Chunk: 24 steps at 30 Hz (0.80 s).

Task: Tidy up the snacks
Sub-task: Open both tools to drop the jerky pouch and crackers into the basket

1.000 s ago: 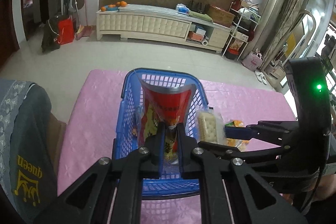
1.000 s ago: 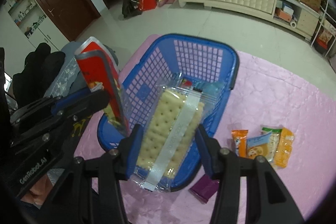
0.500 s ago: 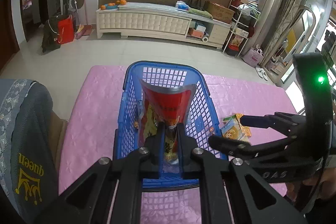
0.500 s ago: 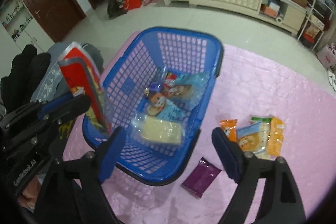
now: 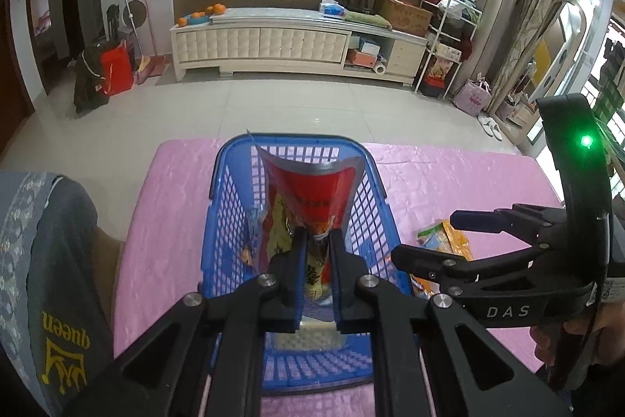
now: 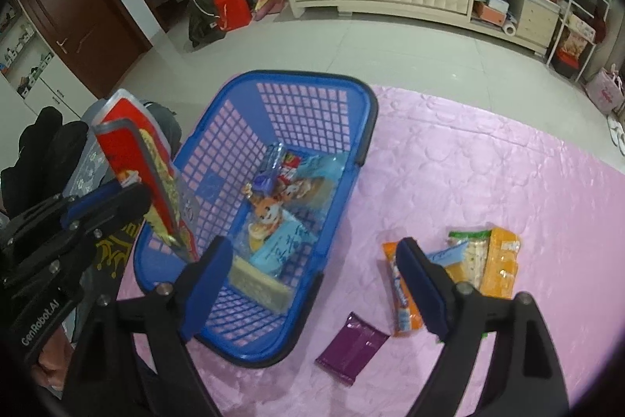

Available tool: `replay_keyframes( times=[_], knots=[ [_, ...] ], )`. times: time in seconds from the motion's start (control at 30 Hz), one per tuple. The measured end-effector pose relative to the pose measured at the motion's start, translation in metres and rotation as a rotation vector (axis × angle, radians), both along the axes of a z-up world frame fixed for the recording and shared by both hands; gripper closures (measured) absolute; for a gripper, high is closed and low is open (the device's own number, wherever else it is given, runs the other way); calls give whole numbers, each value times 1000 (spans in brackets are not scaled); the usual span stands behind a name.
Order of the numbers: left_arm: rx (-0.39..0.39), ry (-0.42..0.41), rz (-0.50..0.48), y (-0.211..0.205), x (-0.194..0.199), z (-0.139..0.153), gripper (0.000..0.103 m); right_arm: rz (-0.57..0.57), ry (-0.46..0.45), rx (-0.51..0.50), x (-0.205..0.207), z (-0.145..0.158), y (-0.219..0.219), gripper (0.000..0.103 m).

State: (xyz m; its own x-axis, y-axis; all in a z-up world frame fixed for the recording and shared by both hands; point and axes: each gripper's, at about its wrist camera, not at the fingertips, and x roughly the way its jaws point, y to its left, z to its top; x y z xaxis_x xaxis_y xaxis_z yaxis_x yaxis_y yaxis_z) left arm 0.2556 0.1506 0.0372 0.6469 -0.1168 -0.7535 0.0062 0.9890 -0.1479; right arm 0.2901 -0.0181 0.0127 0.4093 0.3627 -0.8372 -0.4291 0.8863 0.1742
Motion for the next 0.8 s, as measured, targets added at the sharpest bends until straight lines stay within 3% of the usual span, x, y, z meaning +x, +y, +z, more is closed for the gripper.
replay_keyframes(
  times=[0.37,0.4,0.47,0.5,0.63,0.8],
  knots=[
    [29,70,-4,6,53,-34,88,18,-2,7,38,-21,4,14],
    [52,75,-2,5,57,-37,83,20,4,8,40,-24,4,14],
    [95,82,10,0,58,-41,58,13,11,4,43,-31,1,14],
    [117,79,15,-3,57,-43,54,8,17,8,43,-32,-1,15],
    [120,80,8,-5,51,-44,42,-24,61,54,46,-37,-13,14],
    [102,64,-2,-7,39,-32,37,-40,32,51,35,-25,-24,14]
  ],
)
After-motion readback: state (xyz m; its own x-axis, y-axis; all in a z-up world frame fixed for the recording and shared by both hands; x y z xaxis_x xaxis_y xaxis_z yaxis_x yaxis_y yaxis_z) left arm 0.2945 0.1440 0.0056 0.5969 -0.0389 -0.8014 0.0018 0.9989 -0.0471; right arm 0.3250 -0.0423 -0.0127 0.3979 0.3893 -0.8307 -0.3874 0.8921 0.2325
